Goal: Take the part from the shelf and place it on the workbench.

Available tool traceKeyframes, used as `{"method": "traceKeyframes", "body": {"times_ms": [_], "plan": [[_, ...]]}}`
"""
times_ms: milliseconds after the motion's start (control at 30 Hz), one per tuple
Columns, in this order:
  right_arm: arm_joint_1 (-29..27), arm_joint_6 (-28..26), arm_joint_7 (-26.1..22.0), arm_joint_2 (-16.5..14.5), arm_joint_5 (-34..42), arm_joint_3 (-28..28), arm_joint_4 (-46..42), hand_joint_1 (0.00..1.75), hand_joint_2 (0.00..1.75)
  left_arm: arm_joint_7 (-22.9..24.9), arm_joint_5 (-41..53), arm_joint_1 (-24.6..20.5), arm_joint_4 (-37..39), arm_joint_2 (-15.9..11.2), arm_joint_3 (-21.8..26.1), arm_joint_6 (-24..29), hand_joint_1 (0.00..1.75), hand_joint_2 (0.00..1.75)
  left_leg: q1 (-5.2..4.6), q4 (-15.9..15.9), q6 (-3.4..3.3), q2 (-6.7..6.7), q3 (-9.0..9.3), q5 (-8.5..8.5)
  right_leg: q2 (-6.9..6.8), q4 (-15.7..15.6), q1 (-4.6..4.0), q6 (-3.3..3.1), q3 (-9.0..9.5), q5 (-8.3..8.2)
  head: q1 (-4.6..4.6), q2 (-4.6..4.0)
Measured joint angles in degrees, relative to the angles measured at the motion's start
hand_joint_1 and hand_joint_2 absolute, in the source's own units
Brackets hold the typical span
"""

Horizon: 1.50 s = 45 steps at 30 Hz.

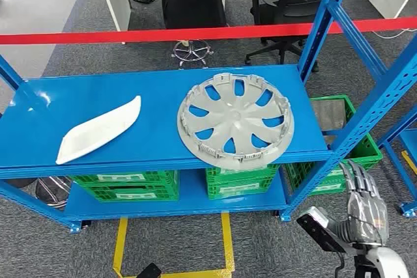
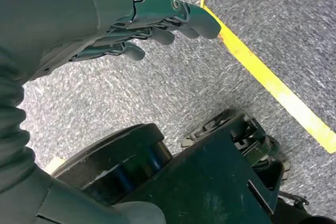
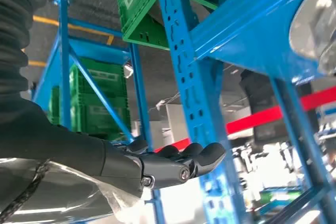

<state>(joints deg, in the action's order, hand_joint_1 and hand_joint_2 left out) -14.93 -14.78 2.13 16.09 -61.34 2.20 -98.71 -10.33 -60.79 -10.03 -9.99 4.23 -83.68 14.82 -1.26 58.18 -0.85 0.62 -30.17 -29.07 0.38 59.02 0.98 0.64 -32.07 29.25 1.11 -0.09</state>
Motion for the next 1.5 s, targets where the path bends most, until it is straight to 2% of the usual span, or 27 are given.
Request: {"method": "traceKeyframes", "body": {"times_ms": [200,333,533,767,900,1067,1267,1500], "plan": [[2.5,4.4,3.8,4.7,-0.7,3.3,0.0,0.0,1.75,0.7,0.2,-0.6,0.0,0.1,-1.6,-0.5,0.0,1.75,0.0,0.0,-0.01,0.0,-0.01,0.01,0.01,0.0,0.0,0.03,-0.04,-0.02,0.0,0.0],[6.0,9.2,3.9,6.7,1.4,5.5,1.2,0.0,1.75,0.7,0.3,-0.9,0.0,0.3,-2.3,-0.6,0.0,1.75,0.0,0.0,-0.01,-0.02,-0.09,0.01,0.08,0.0,0.0,0.04,-0.04,-0.03,0.0,0.0],[16.3,16.6,1.9,7.5,7.8,9.6,8.2,0.0,1.75,1.5,0.7,-1.4,0.0,0.5,-3.1,-0.6,0.0,1.75,0.0,0.0,-0.14,-0.05,-0.06,0.14,0.08,0.0,0.0,0.15,-0.09,-0.17,-0.01,0.0],[29.8,20.3,1.8,7.5,10.8,17.2,18.3,0.0,1.75,1.9,1.2,-1.8,0.0,0.6,-3.8,-0.8,0.0,1.75,0.0,0.1,-0.18,-0.05,-0.12,0.22,0.08,0.0,0.0,0.19,-0.11,-0.25,0.0,0.0],[37.5,20.8,2.5,5.8,8.9,23.2,24.5,0.0,1.75,2.0,1.6,-2.0,0.0,0.9,-4.2,-0.7,0.0,1.75,0.0,0.1,-0.17,-0.04,-0.12,0.27,0.07,0.0,0.0,0.21,-0.12,-0.27,-0.01,0.0],[43.4,20.6,3.3,1.8,6.6,30.1,30.7,0.0,1.75,2.4,2.3,-2.0,0.1,1.3,-4.5,-0.4,0.0,1.75,0.01,0.1,-0.16,-0.03,-0.14,0.28,0.05,0.0,-0.01,0.21,-0.14,-0.27,0.01,0.0],[46.8,20.4,3.4,-2.2,6.1,35.2,35.8,0.0,1.75,2.7,3.2,-2.0,0.1,1.7,-4.5,-0.2,0.0,1.75,0.02,0.1,-0.16,-0.03,-0.15,0.28,0.04,0.1,-0.02,0.21,-0.14,-0.27,0.0,0.0],[48.0,20.6,2.6,-4.3,6.8,37.5,38.7,0.0,1.75,2.7,3.2,-2.0,0.1,1.8,-4.6,-0.1,0.0,1.75,0.0,0.1,-0.16,-0.02,-0.18,0.28,0.02,0.1,-0.01,0.21,-0.14,-0.27,-0.01,0.0]]}}
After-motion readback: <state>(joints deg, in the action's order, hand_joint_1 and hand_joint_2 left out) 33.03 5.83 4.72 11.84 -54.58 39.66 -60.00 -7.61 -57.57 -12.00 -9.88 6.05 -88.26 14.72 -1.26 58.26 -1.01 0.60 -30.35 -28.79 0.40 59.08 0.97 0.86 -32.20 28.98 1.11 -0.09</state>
